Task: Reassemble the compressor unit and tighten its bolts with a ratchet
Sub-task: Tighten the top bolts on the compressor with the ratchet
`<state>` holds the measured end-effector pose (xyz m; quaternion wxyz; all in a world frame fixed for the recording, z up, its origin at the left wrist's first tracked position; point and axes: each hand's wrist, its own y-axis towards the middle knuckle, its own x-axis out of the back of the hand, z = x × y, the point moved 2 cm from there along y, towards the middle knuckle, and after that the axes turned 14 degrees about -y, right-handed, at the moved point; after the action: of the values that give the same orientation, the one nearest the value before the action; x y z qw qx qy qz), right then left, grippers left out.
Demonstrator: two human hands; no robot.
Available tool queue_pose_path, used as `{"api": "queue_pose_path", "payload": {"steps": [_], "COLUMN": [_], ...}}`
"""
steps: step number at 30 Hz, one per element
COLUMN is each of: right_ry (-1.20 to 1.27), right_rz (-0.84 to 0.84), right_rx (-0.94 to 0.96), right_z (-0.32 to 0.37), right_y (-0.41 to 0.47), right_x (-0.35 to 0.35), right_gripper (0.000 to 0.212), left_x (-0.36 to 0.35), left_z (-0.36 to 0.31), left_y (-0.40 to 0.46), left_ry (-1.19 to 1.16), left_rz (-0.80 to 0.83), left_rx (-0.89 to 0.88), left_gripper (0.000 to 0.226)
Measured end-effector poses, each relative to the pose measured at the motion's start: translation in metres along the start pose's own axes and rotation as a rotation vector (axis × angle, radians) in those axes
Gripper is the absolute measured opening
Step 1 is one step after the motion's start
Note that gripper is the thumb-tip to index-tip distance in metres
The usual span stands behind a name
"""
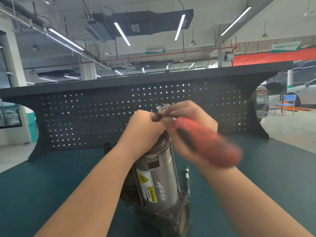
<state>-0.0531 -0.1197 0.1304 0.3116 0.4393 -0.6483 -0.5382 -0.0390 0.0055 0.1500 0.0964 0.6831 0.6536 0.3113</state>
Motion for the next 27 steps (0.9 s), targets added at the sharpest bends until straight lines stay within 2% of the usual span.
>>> {"api": "queue_pose_path", "payload": {"steps": [2, 4, 5, 6, 7, 8, 9, 11, 12, 13, 14, 16, 19, 20, 21, 22, 23, 24, 26, 27], "right_ry": [0.164, 0.52, 0.69, 0.755, 0.715, 0.604, 0.414, -0.05, -0.225, -0.29, -0.253, -0.077, 0.425, 0.606, 0.676, 0.641, 0.521, 0.335, -0.038, -0.172], "right_rz": [-0.186, -0.376, -0.449, -0.495, -0.497, -0.448, -0.358, -0.004, 0.124, 0.149, 0.118, -0.007, -0.39, -0.474, -0.512, -0.493, -0.435, -0.355, -0.088, 0.012], "right_rx": [-0.371, -0.893, -1.087, -1.164, -1.122, -0.965, -0.725, -0.173, 0.032, 0.157, 0.163, -0.072, -0.812, -1.004, -1.083, -1.045, -0.891, -0.646, -0.083, 0.107], "right_z": [-0.009, -0.023, -0.028, -0.03, -0.029, -0.025, -0.018, -0.003, 0.0, 0.002, 0.004, 0.003, -0.014, -0.021, -0.024, -0.024, -0.021, -0.016, -0.003, 0.001], "right_y": [0.003, 0.003, 0.003, 0.001, 0.001, 0.002, 0.004, 0.01, 0.009, 0.006, 0.004, 0.004, 0.004, 0.004, 0.002, 0.003, 0.003, 0.004, 0.006, 0.005], "right_x": [0.007, 0.007, 0.005, 0.004, 0.003, 0.005, 0.009, 0.012, 0.012, 0.01, 0.009, 0.007, 0.007, 0.006, 0.004, 0.003, 0.005, 0.008, 0.009, 0.008], "right_gripper": [0.017, 0.012, 0.013, 0.014, 0.013, 0.012, 0.011, 0.016, 0.021, 0.027, 0.028, 0.013, 0.013, 0.016, 0.018, 0.018, 0.017, 0.016, 0.017, 0.016], "left_x": [0.0, -0.001, -0.002, -0.003, -0.003, -0.003, -0.003, -0.003, -0.002, -0.003, -0.003, -0.002, -0.001, -0.002, -0.002, -0.003, -0.004, -0.004, -0.003, -0.003], "left_z": [-0.002, 0.001, 0.001, 0.003, 0.002, 0.002, 0.001, 0.0, 0.0, 0.0, 0.0, 0.001, 0.002, 0.002, 0.001, 0.0, 0.0, -0.001, -0.002, -0.002], "left_y": [-0.005, -0.007, -0.006, -0.006, -0.006, -0.006, -0.005, -0.003, -0.001, 0.0, 0.001, -0.003, -0.005, -0.006, -0.007, -0.008, -0.009, -0.008, -0.004, -0.002], "left_ry": [-0.06, -0.094, -0.096, -0.087, -0.082, -0.09, -0.104, -0.08, -0.038, 0.009, 0.044, 0.018, -0.114, -0.107, -0.105, -0.121, -0.142, -0.153, -0.106, -0.056], "left_rz": [0.019, 0.04, 0.046, 0.039, 0.033, 0.03, 0.029, 0.043, 0.047, 0.05, 0.043, 0.017, 0.009, 0.014, 0.015, 0.014, 0.021, 0.023, 0.034, 0.036], "left_rx": [-0.045, -0.052, -0.048, -0.053, -0.061, -0.063, -0.053, -0.051, -0.052, -0.052, -0.068, -0.087, -0.059, -0.062, -0.069, -0.069, -0.057, -0.047, -0.03, -0.02], "left_gripper": [0.03, 0.028, 0.032, 0.033, 0.032, 0.03, 0.029, 0.033, 0.036, 0.034, 0.026, 0.019, 0.027, 0.03, 0.032, 0.031, 0.031, 0.03, 0.034, 0.039]}}
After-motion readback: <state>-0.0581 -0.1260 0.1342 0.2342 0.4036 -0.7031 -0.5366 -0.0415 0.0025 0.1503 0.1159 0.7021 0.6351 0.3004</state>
